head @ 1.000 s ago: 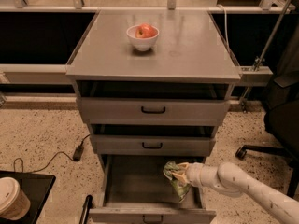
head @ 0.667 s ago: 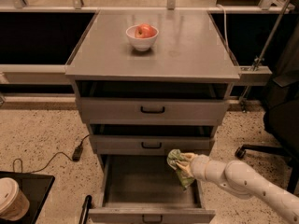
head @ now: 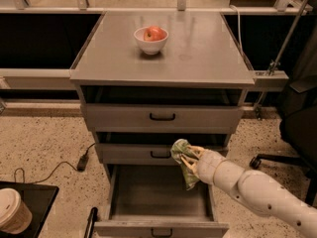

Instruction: Pick green jalapeno chip bag from bottom drawer and place on counter

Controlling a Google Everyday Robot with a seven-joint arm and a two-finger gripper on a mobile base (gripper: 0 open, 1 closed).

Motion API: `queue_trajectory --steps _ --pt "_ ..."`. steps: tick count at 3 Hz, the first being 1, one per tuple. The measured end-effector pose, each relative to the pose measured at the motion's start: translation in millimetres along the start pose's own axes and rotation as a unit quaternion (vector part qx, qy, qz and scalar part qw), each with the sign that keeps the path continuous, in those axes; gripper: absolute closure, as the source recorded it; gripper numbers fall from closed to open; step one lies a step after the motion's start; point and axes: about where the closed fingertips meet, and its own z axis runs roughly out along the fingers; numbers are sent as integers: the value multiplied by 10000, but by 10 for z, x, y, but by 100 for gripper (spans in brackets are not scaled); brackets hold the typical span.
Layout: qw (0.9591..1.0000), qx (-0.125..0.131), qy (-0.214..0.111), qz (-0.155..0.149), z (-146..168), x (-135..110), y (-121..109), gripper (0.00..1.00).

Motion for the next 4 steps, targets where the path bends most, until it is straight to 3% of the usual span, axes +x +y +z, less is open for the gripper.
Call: queue_trajectory --steps 1,2,3,4 --pt "10000 -5 -4 -2 6 -5 3 100" --pt "9992 322 43 -222 -113 -198 -325 100" --pt "9949 887 174 -438 -255 -672 -1061 100" --pt "9910 1028 214 -828 -391 -1015 -1243 100"
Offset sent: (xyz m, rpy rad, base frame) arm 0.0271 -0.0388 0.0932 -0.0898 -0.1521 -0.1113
